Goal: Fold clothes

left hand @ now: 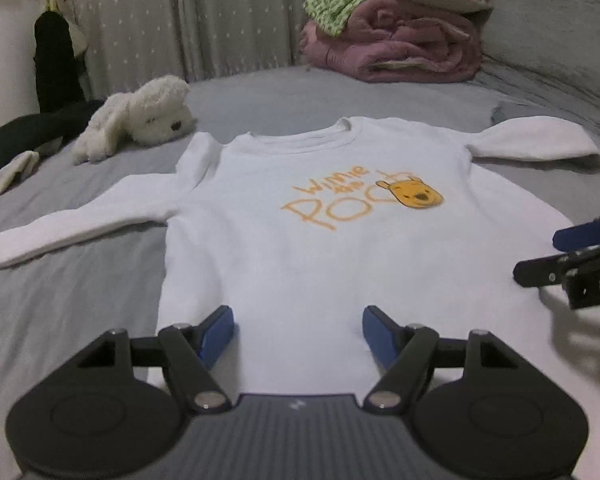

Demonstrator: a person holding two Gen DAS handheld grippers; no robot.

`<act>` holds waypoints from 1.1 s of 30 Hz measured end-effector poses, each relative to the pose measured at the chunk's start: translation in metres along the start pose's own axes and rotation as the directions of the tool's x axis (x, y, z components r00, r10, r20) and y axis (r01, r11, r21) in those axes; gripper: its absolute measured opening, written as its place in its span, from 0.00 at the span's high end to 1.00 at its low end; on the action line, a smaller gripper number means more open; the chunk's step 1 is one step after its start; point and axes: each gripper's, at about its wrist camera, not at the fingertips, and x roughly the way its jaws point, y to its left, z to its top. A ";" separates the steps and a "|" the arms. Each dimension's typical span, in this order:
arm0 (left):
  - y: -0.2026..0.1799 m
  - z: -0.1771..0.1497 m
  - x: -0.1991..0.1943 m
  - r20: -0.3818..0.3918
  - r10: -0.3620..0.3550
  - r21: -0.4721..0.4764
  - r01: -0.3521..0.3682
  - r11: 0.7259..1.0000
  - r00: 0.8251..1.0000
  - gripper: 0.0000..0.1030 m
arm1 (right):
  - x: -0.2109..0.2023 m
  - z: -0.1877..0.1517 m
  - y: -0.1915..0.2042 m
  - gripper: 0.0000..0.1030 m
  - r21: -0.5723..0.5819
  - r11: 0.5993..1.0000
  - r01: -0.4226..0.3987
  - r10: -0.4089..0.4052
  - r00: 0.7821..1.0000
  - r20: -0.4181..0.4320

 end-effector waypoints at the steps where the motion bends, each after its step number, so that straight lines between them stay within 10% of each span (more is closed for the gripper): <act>1: 0.000 -0.001 -0.002 -0.004 -0.003 -0.001 0.003 1.000 1.000 0.29 | -0.003 -0.003 -0.001 0.31 -0.005 1.000 -0.001 0.001 1.000 -0.006; 16: 0.009 -0.022 -0.055 -0.114 -0.114 0.038 0.119 0.992 0.987 0.25 | -0.065 -0.046 -0.041 0.29 0.022 0.999 -0.046 0.048 0.991 -0.124; 26: 0.063 -0.021 -0.080 -0.092 -0.045 -0.045 0.041 0.998 0.995 0.27 | -0.074 -0.060 -0.086 0.70 0.254 0.954 -0.158 0.201 0.967 -0.155; 33: 0.083 -0.041 -0.071 -0.222 -0.122 -0.177 0.083 0.981 0.967 0.56 | -0.071 -0.066 -0.085 0.92 0.280 0.942 -0.184 0.233 0.960 -0.153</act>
